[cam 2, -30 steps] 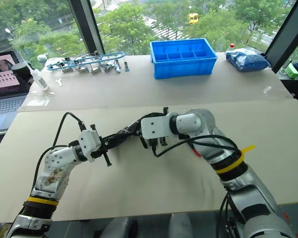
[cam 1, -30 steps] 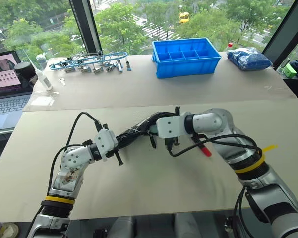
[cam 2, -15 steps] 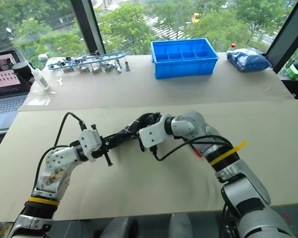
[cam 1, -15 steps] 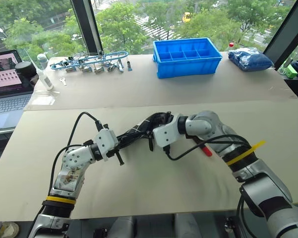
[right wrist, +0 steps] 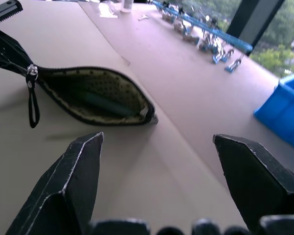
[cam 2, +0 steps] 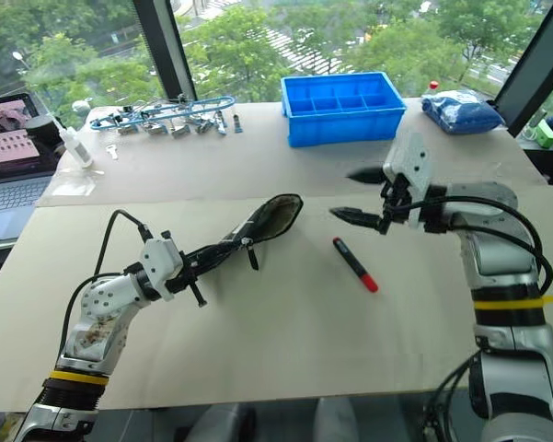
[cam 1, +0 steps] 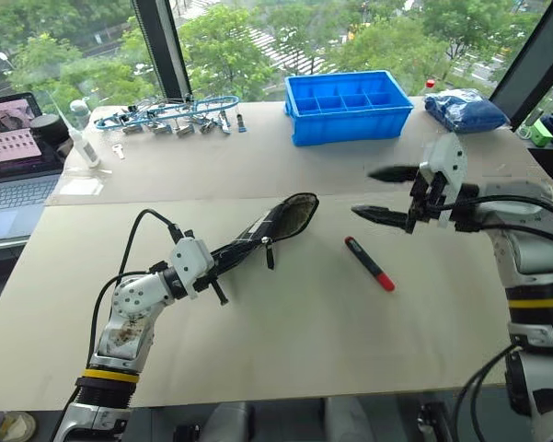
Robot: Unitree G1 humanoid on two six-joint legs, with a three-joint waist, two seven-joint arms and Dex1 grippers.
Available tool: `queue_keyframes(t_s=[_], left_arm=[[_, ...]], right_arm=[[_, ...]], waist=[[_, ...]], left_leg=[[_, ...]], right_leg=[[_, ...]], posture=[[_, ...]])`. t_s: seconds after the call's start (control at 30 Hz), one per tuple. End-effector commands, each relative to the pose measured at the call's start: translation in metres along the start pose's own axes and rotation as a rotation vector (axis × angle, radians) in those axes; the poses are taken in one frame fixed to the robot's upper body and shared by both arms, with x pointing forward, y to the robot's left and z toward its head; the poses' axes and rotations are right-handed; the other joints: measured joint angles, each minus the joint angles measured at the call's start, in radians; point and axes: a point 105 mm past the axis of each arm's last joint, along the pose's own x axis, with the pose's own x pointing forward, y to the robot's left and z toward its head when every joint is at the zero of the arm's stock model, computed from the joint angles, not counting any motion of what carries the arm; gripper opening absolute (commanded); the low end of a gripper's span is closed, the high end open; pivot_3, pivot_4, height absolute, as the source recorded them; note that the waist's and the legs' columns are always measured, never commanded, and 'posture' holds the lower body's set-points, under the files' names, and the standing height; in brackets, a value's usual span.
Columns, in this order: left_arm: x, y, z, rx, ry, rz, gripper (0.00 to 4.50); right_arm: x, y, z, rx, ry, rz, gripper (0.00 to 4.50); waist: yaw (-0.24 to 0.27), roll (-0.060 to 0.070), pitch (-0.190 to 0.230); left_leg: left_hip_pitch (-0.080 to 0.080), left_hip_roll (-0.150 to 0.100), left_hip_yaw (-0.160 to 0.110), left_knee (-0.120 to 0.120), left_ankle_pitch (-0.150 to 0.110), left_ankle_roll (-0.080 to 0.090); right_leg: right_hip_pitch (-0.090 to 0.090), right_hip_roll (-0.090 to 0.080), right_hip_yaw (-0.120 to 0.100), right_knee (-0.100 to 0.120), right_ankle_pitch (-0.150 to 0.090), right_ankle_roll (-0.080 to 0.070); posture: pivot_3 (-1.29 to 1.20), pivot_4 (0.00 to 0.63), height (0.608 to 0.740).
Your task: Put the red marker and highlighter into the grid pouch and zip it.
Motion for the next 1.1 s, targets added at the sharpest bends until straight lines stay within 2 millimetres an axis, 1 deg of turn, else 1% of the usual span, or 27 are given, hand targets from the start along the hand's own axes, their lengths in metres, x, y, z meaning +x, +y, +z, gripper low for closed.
queue_keyframes(t_s=[0.03,0.13,0.27,0.4,0.43,0.53,0.67,0.77,0.83,0.93,0.97,1.0,1.03,1.1], left_arm=[[0.001,0.002,0.01,0.01,-0.04,0.013,0.0],[0.002,0.0,0.01,0.004,-0.043,0.004,0.0],[0.003,0.001,0.01,0.005,-0.043,0.002,0.0],[0.003,0.002,0.01,0.005,-0.043,0.004,0.0],[0.003,0.001,0.01,0.005,-0.043,0.004,0.0],[0.002,0.002,0.01,0.005,-0.043,0.006,0.0],[0.002,0.002,0.01,0.004,-0.044,0.009,0.0],[0.003,0.001,0.01,0.003,-0.046,0.008,0.0],[0.004,0.001,0.011,0.003,-0.048,0.007,0.0],[0.005,0.001,0.012,0.004,-0.052,0.008,0.0],[0.005,0.001,0.012,0.005,-0.053,0.008,0.0],[0.005,0.001,0.012,0.005,-0.053,0.008,0.0],[0.006,0.001,0.012,0.006,-0.054,0.009,0.0],[0.006,0.002,0.012,0.007,-0.054,0.009,0.0]], right_arm=[[0.009,0.0,-0.02,0.088,0.09,-0.155,3.99],[0.014,0.006,-0.038,0.155,0.146,-0.198,3.99],[0.016,0.018,-0.053,0.194,0.208,-0.2,3.99],[0.009,0.021,-0.068,0.177,0.285,-0.213,3.99],[0.007,0.024,-0.071,0.175,0.301,-0.203,3.99],[-0.002,0.039,-0.084,0.18,0.377,-0.143,3.99],[-0.009,0.047,-0.093,0.171,0.427,-0.121,3.99],[-0.012,0.04,-0.099,0.162,0.457,-0.162,3.21],[-0.013,0.036,-0.101,0.147,0.469,-0.175,2.58],[-0.011,0.031,-0.095,0.127,0.456,-0.177,1.57],[-0.01,0.03,-0.094,0.121,0.452,-0.174,1.08],[-0.009,0.029,-0.092,0.114,0.448,-0.176,0.9],[-0.007,0.026,-0.089,0.099,0.439,-0.181,0.56],[-0.003,0.022,-0.084,0.073,0.425,-0.184,0.51]], waist=[[0.001,0.0,0.0],[0.006,0.0,0.0],[0.011,0.0,0.0],[0.014,0.0,0.0],[0.014,0.0,0.0],[0.018,0.0,0.0],[0.021,-0.001,0.0],[0.025,-0.001,-0.001],[0.027,-0.002,-0.001],[0.03,-0.002,-0.001],[0.03,-0.002,-0.001],[0.03,-0.002,-0.001],[0.031,-0.002,-0.001],[0.031,-0.002,-0.001]], left_leg=[[0.0,0.0,0.0,0.0,0.0,0.0],[0.0,0.0,0.0,0.001,0.0,0.0],[-0.001,-0.001,0.0,0.001,0.001,-0.001],[-0.001,-0.001,0.0,0.001,0.001,-0.001],[-0.001,-0.001,0.0,0.001,0.001,-0.001],[-0.001,-0.001,0.0,0.001,0.001,-0.001],[0.0,-0.001,0.0,0.001,0.0,-0.001],[0.001,0.0,0.0,0.001,0.0,0.0],[0.003,0.0,0.0,0.001,0.0,0.0],[0.008,0.0,0.0,0.001,-0.002,0.004],[0.008,0.0,0.0,0.001,-0.002,0.005],[0.009,0.0,0.0,0.002,-0.003,0.005],[0.009,0.0,0.0,0.001,-0.003,0.005],[0.009,0.0,0.0,0.002,-0.003,0.005]], right_leg=[[0.0,0.0,0.0,0.001,0.0,0.0],[0.0,0.0,0.0,0.0,0.001,0.0],[0.0,0.0,0.0,0.0,0.002,0.0],[0.0,0.0,0.0,-0.001,0.002,0.0],[0.0,0.0,0.0,-0.001,0.002,0.0],[0.0,0.0,0.0,-0.001,0.002,0.0],[0.001,0.0,0.0,-0.001,0.002,0.0],[0.002,0.0,0.0,-0.001,0.002,0.0],[0.004,0.0,0.0,-0.001,0.002,0.0],[0.01,0.0,0.0,-0.002,0.002,0.001],[0.011,0.0,0.0,-0.002,0.002,0.001],[0.011,0.0,0.0,-0.002,0.002,0.001],[0.011,0.0,0.0,-0.002,0.001,0.001],[0.011,0.0,0.0,-0.002,0.001,0.001]], posture=[[0.0,0.15,0.74],[0.0,0.15,0.74],[0.0,0.15,0.74],[0.0,0.15,0.74],[0.0,0.15,0.74],[0.0,0.15,0.74],[0.0,0.15,0.74],[0.0,0.15,0.74],[0.0,0.15,0.74],[0.0,0.15,0.74],[0.0,0.15,0.74],[0.0,0.15,0.74],[0.0,0.15,0.74],[0.0,0.15,0.74]])
